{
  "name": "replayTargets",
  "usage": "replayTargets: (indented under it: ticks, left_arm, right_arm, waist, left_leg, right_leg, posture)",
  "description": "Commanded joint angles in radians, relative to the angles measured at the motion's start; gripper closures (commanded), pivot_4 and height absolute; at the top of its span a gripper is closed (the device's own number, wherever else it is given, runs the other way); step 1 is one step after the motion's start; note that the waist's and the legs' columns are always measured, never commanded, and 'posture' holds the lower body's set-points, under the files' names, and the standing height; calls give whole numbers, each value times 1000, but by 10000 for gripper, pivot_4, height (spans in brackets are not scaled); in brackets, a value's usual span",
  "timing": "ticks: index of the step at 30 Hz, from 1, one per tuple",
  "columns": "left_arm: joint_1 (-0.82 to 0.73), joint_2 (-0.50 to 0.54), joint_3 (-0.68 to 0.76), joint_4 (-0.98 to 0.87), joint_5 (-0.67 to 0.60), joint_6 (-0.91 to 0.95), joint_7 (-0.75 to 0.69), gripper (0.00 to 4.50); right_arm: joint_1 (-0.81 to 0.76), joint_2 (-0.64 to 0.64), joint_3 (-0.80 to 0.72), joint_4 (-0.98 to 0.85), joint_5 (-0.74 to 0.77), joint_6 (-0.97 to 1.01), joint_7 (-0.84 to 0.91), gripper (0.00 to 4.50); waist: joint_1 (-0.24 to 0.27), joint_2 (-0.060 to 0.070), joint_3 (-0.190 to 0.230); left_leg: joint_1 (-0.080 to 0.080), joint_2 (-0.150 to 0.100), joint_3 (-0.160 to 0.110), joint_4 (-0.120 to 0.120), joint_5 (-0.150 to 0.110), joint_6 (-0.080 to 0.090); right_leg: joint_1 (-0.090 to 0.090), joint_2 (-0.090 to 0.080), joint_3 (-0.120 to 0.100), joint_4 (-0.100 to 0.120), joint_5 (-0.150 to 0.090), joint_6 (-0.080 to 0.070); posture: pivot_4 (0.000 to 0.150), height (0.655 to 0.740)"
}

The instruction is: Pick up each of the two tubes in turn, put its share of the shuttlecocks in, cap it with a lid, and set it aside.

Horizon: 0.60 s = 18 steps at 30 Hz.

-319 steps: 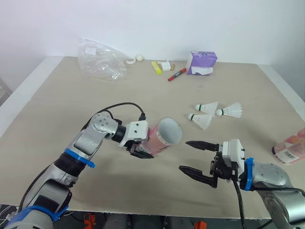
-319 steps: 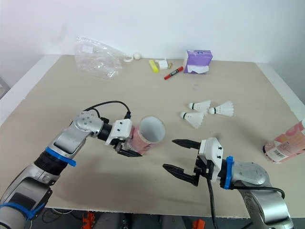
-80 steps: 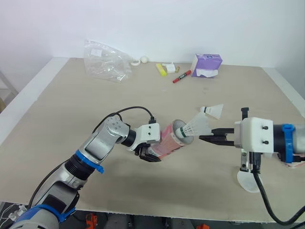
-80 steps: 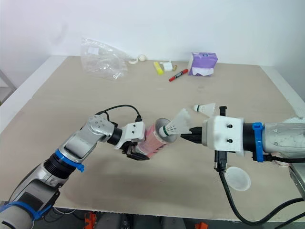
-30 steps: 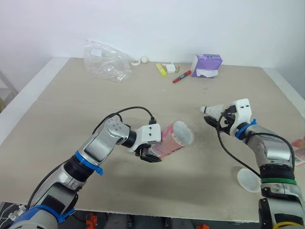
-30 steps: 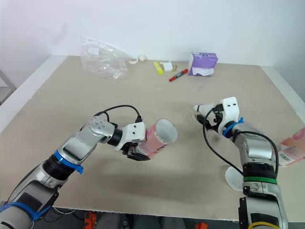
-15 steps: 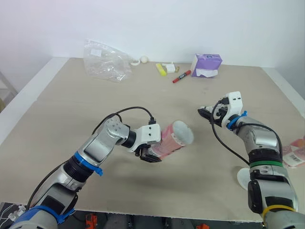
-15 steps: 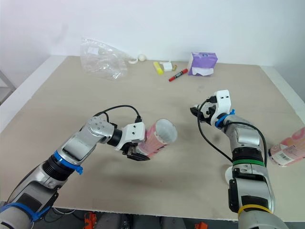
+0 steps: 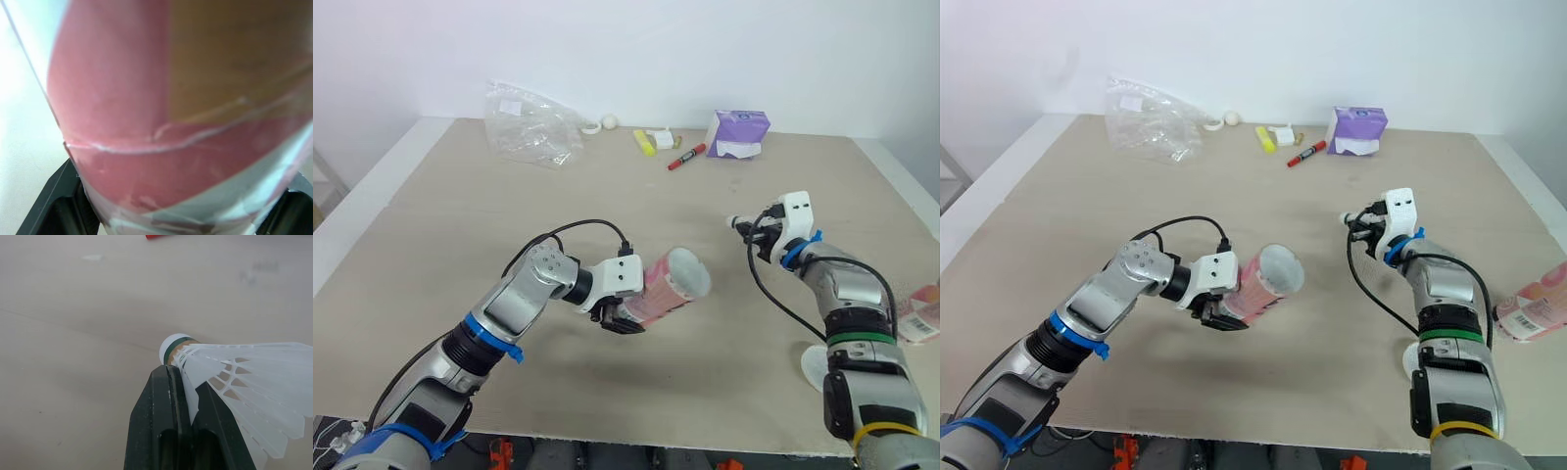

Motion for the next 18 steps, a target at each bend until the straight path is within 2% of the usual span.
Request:
replayTargets:
  ticks: [1,5,10,13,18]
  left_arm:
    - [16,7,-35,13,7,5,-2,11283]
    - [18,14,-35,9,3,5,-6,11283]
    - [12,15,-39,24,5,-4,-15,11283]
    - [4,14,-43,33,7,-8,-21,11283]
    - [-24,14,-48,39,3,17,-39,11283]
  right_arm:
    - [69,-115,-28,-369,13,-8,58,44701]
    - [215,-303,-88,-784,114,8,252,44701]
    - [309,-485,-186,-1069,282,34,448,44701]
    - [324,-528,-198,-1144,320,52,471,44701]
    - [390,-572,-182,-1198,283,-10,532,44701]
  waist:
    - [2,3,1]
    - [1,9,1]
    - [0,6,1]
    - [0,5,2]
    - [1,4,2]
  left_leg:
    - [-1,-1,-1,0,0,0]
    - [-1,-2,-1,-1,-1,1]
    - [1,0,-2,-2,-1,1]
    - [2,1,-1,0,-1,1]
    - [1,1,-1,0,-1,1]
  right_leg:
    - [0,0,0,0,0,2]
    - [-1,0,2,0,0,7]
    - [1,2,0,0,-3,3]
    - [1,1,0,0,-6,6]
    - [1,-1,-3,0,-6,5]
  posture:
    - [1500,7400]
    - [1500,7400]
    - [1500,7400]
    - [1500,7400]
    - [1500,7400]
